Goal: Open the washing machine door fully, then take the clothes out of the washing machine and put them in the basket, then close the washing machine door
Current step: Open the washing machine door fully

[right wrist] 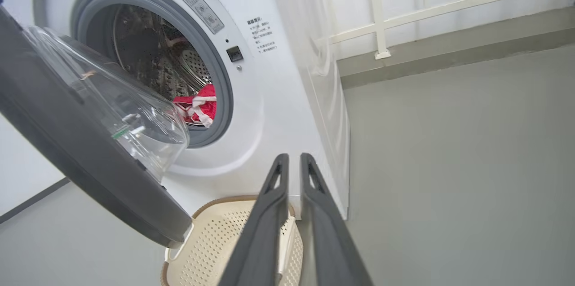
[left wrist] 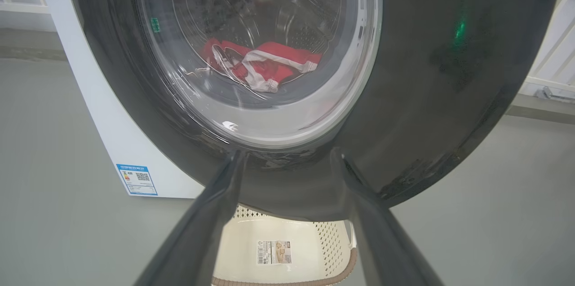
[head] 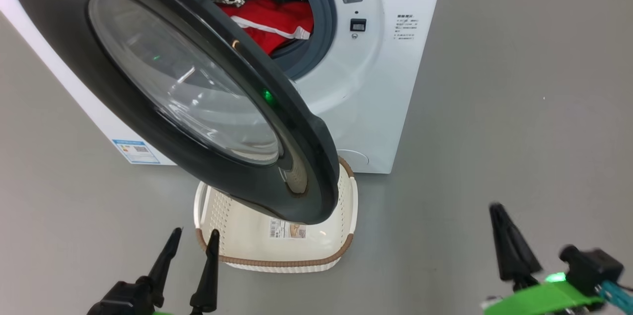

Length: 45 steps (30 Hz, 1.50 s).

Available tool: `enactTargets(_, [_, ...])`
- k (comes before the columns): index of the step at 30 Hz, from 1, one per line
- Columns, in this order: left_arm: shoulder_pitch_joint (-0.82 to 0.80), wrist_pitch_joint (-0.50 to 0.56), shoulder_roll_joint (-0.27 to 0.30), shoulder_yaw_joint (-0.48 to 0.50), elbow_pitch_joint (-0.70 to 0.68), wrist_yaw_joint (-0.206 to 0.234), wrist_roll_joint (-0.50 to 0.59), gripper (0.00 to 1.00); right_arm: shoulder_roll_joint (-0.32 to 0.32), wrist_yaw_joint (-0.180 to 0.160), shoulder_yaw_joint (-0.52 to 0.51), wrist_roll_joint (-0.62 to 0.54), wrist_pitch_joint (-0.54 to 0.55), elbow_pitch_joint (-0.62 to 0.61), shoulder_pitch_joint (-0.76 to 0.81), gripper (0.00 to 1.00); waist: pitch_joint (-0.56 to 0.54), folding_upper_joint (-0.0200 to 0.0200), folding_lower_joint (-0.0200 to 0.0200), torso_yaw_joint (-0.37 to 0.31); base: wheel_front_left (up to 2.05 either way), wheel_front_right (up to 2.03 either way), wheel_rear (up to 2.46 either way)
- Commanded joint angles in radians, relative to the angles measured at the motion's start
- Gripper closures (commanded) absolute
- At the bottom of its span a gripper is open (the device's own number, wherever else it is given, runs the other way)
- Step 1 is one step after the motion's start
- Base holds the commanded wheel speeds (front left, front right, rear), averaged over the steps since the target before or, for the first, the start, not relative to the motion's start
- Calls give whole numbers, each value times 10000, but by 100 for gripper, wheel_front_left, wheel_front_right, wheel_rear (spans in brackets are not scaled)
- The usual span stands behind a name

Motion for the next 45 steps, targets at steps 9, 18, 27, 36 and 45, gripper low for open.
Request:
enactTargets(9, [-19, -122, 106, 150, -208, -54, -60, 0, -128, 75, 1255, 2281, -93, -721, -1775, 100, 9, 0, 0, 287, 0, 0, 0])
enactTargets(18, [-62, -122, 106, -16, -176, -54, -170, 0, -452, 75, 2685, 5379, -93, -530, -3292, 100, 136, 0, 0, 717, 0, 0, 0])
enactTargets(27, [-290, -122, 106, -338, -164, -54, -346, 0, -1446, 75, 4071, 8697, -17, -378, -4444, 100, 535, 0, 0, 1185, 0, 0, 0])
enactTargets(36, [-559, -122, 106, -656, -161, -54, -553, 0, -2178, 75, 4840, 11203, 2024, -404, -5167, 100, 963, 0, 0, 1465, 0, 0, 0])
enactTargets(45, [-773, -122, 106, -914, -176, -54, -708, 0, -2169, 75, 4662, 12012, 4189, -149, -5334, 100, 1151, 0, 0, 1698, 0, 0, 0])
